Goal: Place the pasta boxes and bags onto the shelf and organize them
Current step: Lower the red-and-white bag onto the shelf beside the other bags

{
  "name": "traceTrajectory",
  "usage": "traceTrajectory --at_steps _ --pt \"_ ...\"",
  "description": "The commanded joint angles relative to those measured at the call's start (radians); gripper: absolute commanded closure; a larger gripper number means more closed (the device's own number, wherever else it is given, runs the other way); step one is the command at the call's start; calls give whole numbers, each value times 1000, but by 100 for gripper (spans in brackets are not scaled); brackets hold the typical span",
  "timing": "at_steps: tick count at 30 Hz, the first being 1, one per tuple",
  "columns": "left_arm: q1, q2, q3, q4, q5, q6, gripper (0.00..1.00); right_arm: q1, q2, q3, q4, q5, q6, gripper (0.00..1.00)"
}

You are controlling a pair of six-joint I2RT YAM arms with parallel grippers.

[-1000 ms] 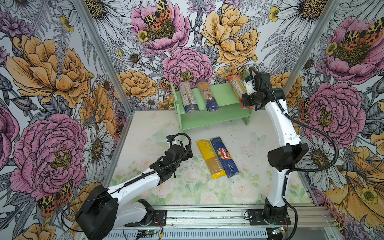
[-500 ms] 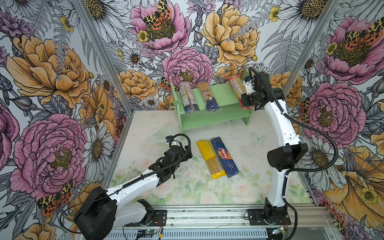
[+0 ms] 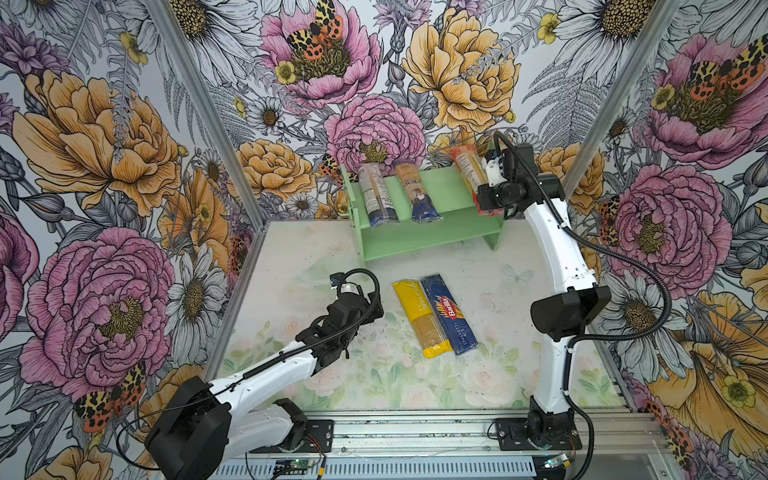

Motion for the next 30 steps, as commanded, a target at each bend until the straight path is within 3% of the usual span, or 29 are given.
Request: traceTrajectory --at_steps 1,7,17,30 --pt "-7 -28 -17 -3 -31 -9 1 9 -6 64 161 1 21 96" --pt "-8 -34 -22 -6 -34 -10 1 10 13 62 162 0 28 96" --pt "-6 -34 -25 -5 -36 -11 1 11 7 36 161 -5 21 79" --pt "-6 -38 -29 -6 -37 -13 1 11 4 -7 161 -6 10 72"
